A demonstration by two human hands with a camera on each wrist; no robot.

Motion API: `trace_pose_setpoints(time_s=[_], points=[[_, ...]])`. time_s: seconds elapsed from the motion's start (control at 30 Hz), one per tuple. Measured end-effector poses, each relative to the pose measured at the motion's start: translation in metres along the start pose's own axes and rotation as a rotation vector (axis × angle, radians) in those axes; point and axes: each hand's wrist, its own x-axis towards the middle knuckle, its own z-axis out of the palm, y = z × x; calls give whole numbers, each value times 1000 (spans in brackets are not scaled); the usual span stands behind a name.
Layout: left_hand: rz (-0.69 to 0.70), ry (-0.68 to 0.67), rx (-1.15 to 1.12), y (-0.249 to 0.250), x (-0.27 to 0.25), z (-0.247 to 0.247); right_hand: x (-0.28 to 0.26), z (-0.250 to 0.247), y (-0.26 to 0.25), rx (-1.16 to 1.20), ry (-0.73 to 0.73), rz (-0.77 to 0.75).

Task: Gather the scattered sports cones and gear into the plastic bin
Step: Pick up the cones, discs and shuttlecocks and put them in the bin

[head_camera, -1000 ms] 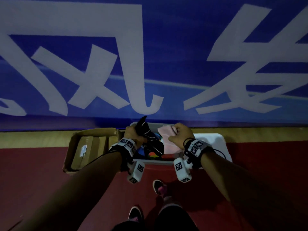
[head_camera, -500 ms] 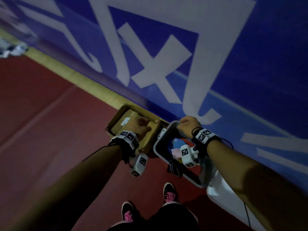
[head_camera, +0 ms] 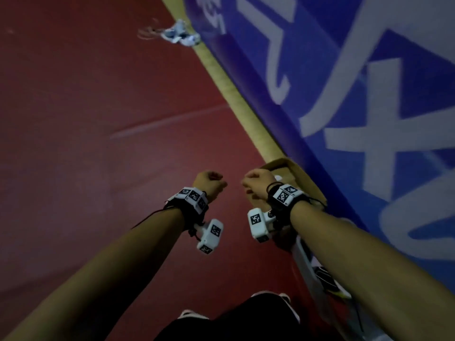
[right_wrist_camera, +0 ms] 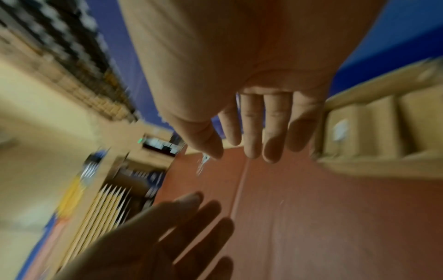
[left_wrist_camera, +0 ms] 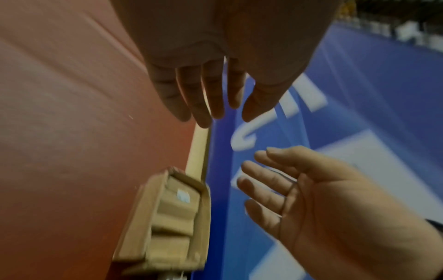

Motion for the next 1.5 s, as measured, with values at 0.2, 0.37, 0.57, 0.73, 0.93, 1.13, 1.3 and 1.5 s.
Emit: trace_pose_setpoints(time_s=[0.2,0.37,0.57,0.73,0.93,1.13,1.3,1.5], points=[[-93,231,-213,-103,-14,-224,-6,229,-127,-87,-270,-116],[-216,478,-399,-199,-43,-381,-35,396,-216,-187,-519,-216],[-363,811,-684,-312,-86,-508,-64,582,-292,-305,-831,-276],[-455,1078,-788,-387,-118,-608,-77,748,-338,-459,-1052,-330],[-648,1437,-872,-475,-189,-718,-143,919,-402,-504,-1284,-284],[-762,1585,-1005,-554,-222,-779,-201,1030,-423,-697,-1508,-385],[-710,1622,-1068,-630,-222,-855,-226,1138,-436,-807,-1521,-489],[-628,1579,-1104,-712,-251,-1003,-273,1292,-486,-836,-1394,-535]])
